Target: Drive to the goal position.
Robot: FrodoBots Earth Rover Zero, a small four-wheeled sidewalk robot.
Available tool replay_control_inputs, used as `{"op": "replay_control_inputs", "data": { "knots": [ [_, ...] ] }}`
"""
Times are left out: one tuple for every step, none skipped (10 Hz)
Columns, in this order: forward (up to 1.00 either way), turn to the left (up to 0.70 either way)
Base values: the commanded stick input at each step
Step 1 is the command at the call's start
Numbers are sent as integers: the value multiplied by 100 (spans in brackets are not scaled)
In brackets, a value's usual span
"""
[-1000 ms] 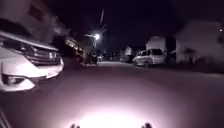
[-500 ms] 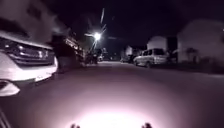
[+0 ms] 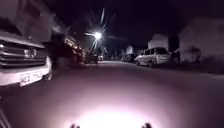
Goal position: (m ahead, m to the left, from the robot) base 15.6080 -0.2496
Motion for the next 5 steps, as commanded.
{"op": "replay_control_inputs", "data": {
  "knots": [
    [70,0],
    [70,0],
    [70,0],
    [70,0],
    [70,0]
  ]
}}
